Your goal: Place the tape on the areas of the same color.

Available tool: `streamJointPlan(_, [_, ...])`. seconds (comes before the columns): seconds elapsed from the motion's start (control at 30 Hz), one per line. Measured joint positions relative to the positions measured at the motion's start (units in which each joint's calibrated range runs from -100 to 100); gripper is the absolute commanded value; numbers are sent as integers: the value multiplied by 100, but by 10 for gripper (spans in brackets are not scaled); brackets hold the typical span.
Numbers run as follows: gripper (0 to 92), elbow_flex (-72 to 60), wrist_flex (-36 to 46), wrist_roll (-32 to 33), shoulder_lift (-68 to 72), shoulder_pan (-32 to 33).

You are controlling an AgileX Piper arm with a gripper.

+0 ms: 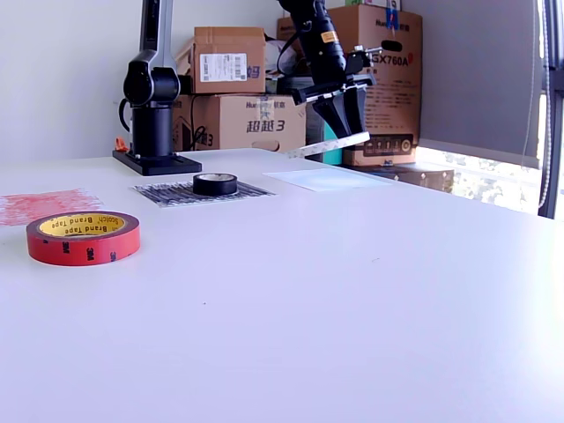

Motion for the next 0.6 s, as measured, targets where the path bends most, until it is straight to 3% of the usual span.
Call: streamJointPlan(0.6, [1,461,-537,6,0,199])
